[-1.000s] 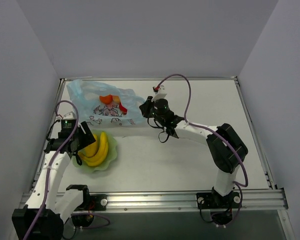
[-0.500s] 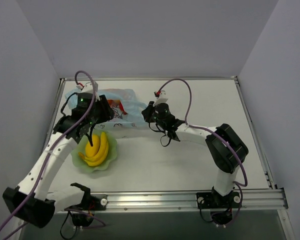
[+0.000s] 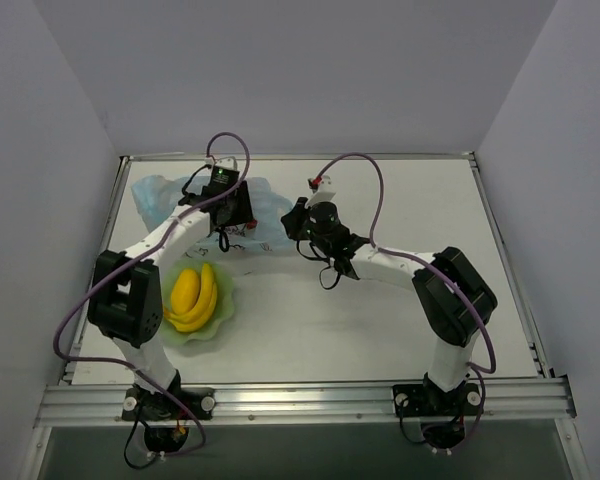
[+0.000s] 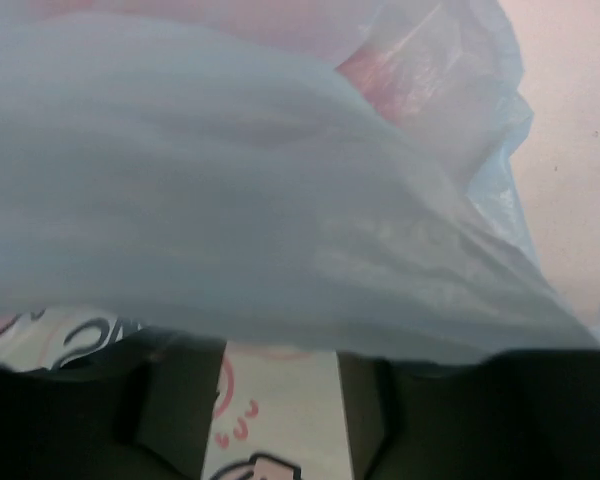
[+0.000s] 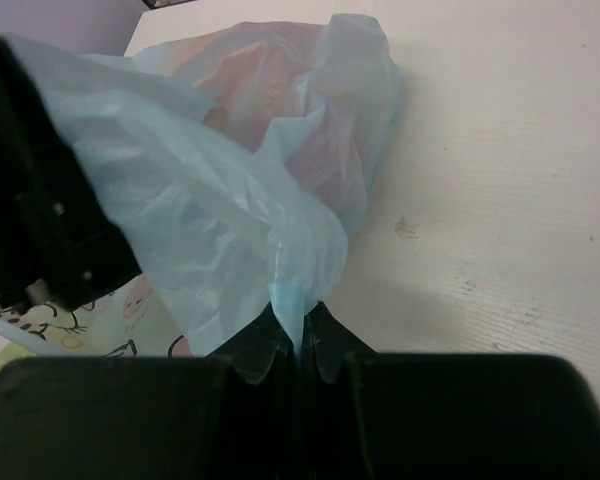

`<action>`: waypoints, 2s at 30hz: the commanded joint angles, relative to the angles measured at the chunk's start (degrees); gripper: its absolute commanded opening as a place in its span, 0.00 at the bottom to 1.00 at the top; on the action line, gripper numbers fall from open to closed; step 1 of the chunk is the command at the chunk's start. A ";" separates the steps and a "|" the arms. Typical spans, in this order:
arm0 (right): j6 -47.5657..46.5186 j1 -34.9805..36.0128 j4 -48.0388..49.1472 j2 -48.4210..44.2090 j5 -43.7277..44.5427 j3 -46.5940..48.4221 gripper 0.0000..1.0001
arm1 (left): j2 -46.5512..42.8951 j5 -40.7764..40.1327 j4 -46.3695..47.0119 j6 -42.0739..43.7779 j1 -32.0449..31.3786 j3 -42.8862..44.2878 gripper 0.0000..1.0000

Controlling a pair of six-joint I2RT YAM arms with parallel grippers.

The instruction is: Take the fake fruits out of the plastic bag

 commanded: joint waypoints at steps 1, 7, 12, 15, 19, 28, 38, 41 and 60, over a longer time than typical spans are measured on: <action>0.00 0.62 1.74 -1.22 0.95 2.85 0.00 | 3.43 3.34 3.71 2.92 0.90 7.65 0.50; -0.70 0.71 0.77 -0.70 0.59 4.70 0.00 | 10.56 7.13 5.29 4.07 2.22 12.66 0.69; -1.05 0.80 0.33 0.44 0.16 5.31 0.00 | 14.42 8.98 6.88 5.39 2.22 15.39 0.83; -0.79 0.89 0.42 1.24 -0.20 5.31 0.00 | 17.41 8.54 6.43 6.36 2.30 17.76 0.85; -0.70 0.97 0.68 1.94 -0.46 5.23 0.00 | 21.02 8.80 6.70 6.88 2.30 19.52 0.86; -0.61 0.89 0.95 2.38 -0.46 4.96 0.00 | 21.11 7.66 12.41 8.55 2.30 16.37 0.71; -0.35 0.45 1.47 2.55 0.15 6.37 0.00 | 8.91 10.47 8.64 4.60 2.30 8.46 0.51; 0.09 0.01 2.00 3.52 0.85 8.21 0.00 | 3.30 11.79 6.18 3.63 2.39 4.78 0.50; 1.58 -1.40 4.37 0.63 3.23 4.79 0.00 | -32.39 17.00 -10.78 2.59 3.71 -10.61 0.42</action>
